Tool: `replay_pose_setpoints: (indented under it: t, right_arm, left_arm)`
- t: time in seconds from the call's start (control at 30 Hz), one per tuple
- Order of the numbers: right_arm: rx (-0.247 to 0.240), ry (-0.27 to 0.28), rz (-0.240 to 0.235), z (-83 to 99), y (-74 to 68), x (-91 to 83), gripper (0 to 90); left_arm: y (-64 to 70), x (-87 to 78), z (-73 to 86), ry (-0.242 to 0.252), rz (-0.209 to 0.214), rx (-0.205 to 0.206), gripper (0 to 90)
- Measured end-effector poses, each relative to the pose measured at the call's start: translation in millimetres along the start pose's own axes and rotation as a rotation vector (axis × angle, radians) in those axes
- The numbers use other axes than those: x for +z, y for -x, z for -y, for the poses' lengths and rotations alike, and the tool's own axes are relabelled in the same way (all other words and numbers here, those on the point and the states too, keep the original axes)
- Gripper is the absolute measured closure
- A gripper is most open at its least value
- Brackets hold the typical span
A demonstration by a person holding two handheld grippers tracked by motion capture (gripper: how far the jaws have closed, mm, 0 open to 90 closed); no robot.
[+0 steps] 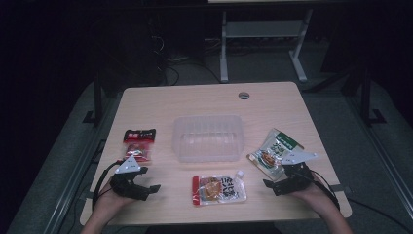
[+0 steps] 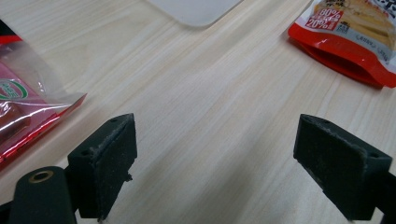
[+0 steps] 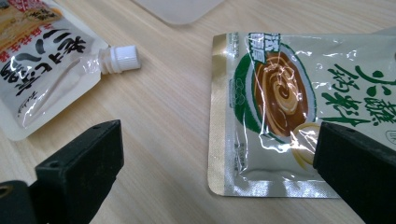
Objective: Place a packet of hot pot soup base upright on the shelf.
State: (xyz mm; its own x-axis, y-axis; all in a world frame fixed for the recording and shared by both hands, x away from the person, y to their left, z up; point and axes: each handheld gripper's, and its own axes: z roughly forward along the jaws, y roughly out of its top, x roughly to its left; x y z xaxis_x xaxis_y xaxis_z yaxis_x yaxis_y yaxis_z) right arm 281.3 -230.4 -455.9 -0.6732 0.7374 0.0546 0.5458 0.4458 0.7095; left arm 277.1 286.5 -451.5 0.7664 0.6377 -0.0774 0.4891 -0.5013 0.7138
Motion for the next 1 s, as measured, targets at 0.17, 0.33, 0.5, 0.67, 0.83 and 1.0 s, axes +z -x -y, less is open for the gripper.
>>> replay_pose_setpoints:
  t: [0.17,0.33,0.5,0.67,0.83,1.0]
  right_arm:
    - [0.002,-0.005,-0.006,1.4,-0.8,0.1,1.5]
    - [0.004,0.003,-0.015,1.8,-0.5,0.1,1.4]
    - [-0.006,0.008,-0.025,0.7,-1.6,0.5,1.5]
    - [-0.018,0.009,-0.021,-1.8,-3.1,0.7,1.5]
    - [-0.02,0.013,-0.02,-3.9,-5.0,0.5,1.5]
    - [-0.023,0.011,-0.023,-3.9,-7.3,1.2,1.5]
  left_arm:
    - [0.6,1.2,-0.1,-0.002,0.004,-0.025,13.4]
    - [0.6,0.6,-1.6,-0.024,0.0,-0.034,17.4]
    - [-1.5,-7.3,-5.4,-0.025,-0.028,-0.045,30.0]
    - [-8.4,-14.7,-10.8,-0.024,-0.044,-0.075,49.5]
    - [-20.0,-21.7,-19.1,-0.018,-0.075,-0.104,69.1]
    - [-32.3,-24.9,-24.1,-0.035,-0.101,-0.153,89.5]
